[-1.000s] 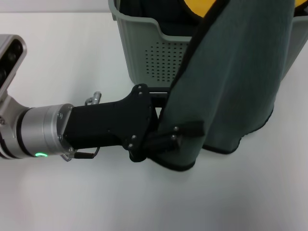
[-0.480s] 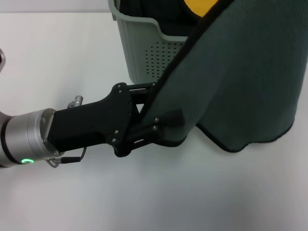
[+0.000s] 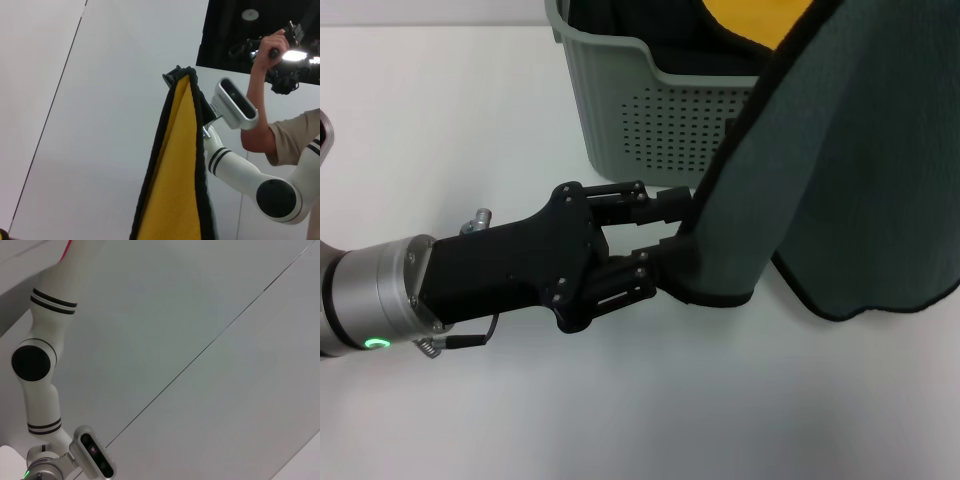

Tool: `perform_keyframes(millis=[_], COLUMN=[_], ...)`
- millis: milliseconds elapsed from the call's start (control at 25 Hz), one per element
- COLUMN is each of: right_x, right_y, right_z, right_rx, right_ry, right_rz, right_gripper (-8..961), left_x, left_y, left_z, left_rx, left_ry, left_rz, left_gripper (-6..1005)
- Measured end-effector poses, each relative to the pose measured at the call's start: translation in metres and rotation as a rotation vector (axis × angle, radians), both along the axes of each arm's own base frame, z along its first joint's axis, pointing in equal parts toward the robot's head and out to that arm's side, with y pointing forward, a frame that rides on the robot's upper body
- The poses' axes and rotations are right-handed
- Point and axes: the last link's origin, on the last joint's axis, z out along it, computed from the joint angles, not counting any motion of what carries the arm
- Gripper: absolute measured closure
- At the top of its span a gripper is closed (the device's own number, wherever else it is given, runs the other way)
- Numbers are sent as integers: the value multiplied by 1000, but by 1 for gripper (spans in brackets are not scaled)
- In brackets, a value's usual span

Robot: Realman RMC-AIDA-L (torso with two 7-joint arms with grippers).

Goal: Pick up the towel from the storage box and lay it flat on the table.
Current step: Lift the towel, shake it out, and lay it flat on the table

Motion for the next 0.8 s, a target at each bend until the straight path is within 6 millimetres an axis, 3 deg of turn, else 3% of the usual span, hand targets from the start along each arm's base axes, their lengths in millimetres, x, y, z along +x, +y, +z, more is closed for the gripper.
perform_keyframes(millis=[800], right_x=[-7], right_y=[-2], right_z=[3], right_rx=[12], right_ry=[12], right_rz=[35], right_gripper=[948], left_x=[-5], left_y=[5], left_z=[-9], left_rx=[15], left_ry=[41], left_rz=[56], left_gripper=[649])
